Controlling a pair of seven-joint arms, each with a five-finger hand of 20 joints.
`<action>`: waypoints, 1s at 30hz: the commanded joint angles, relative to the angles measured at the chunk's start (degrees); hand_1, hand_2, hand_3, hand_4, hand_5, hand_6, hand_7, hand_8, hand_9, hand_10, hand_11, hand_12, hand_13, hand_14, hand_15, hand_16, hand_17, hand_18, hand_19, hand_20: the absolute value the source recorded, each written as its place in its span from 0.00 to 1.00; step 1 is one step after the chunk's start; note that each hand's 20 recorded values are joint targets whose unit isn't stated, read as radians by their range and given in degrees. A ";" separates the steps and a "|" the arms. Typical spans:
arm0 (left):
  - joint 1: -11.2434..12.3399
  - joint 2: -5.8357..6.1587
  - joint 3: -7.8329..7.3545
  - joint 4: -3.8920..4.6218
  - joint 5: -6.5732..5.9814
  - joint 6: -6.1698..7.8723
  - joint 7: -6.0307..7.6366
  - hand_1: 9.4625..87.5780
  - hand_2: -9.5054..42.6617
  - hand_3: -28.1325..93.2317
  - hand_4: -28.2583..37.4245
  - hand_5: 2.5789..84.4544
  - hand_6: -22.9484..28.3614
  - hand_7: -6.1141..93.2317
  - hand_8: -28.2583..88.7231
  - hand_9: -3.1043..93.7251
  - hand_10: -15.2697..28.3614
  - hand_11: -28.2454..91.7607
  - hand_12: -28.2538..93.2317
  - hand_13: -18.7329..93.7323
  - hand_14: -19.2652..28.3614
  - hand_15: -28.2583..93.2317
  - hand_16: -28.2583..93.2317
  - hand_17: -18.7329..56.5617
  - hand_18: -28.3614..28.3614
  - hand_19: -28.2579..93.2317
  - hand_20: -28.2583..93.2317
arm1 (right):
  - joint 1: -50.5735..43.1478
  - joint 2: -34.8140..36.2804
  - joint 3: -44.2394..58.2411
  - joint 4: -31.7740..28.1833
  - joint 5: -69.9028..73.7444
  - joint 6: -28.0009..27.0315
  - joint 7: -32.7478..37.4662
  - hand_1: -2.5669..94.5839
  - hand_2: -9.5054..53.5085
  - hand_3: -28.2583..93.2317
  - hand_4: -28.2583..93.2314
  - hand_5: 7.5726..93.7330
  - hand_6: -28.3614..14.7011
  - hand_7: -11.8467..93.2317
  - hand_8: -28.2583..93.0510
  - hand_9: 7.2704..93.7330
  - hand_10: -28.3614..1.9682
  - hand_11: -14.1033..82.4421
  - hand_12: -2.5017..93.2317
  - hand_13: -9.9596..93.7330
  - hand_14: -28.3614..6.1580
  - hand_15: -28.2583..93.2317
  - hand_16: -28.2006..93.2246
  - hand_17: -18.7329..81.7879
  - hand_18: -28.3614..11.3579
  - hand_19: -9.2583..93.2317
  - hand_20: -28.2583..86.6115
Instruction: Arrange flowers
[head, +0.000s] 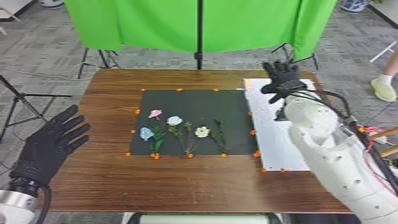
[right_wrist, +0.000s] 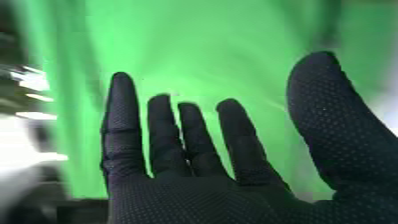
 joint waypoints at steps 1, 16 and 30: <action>0.52 -0.39 -0.27 0.06 0.15 -0.34 -0.22 0.20 0.18 0.81 0.00 0.27 0.48 0.27 0.14 0.23 0.57 0.41 0.36 0.29 0.66 0.50 0.23 0.09 0.82 0.56 0.29 | -3.18 6.15 5.48 6.18 1.11 -0.34 4.77 0.27 0.04 0.97 0.00 0.12 0.45 0.23 0.16 0.07 0.45 0.26 0.27 0.20 0.40 0.38 0.38 0.21 0.21 0.58 0.38; 0.10 -0.73 -0.37 -0.16 0.14 -0.22 -1.13 0.20 0.18 0.81 0.00 0.27 0.48 0.27 0.14 0.24 0.57 0.41 0.36 0.29 0.66 0.50 0.23 0.09 0.82 0.56 0.29 | -3.72 4.88 5.45 11.90 -3.81 0.39 0.90 0.32 0.00 0.98 0.00 0.23 0.57 0.36 0.08 0.29 0.64 0.40 0.21 0.46 0.63 0.55 0.35 0.27 0.20 0.68 0.44; 0.34 -1.06 -0.09 -0.14 0.22 -0.11 -0.50 0.20 0.18 0.81 0.00 0.27 0.48 0.27 0.14 0.24 0.57 0.41 0.36 0.29 0.66 0.50 0.23 0.09 0.82 0.57 0.29 | -6.25 4.95 4.60 9.38 -5.91 10.86 -2.39 0.48 0.05 0.90 0.00 0.78 0.74 0.51 0.13 0.91 0.80 0.43 0.38 0.85 0.78 0.69 0.42 0.44 0.29 0.82 0.57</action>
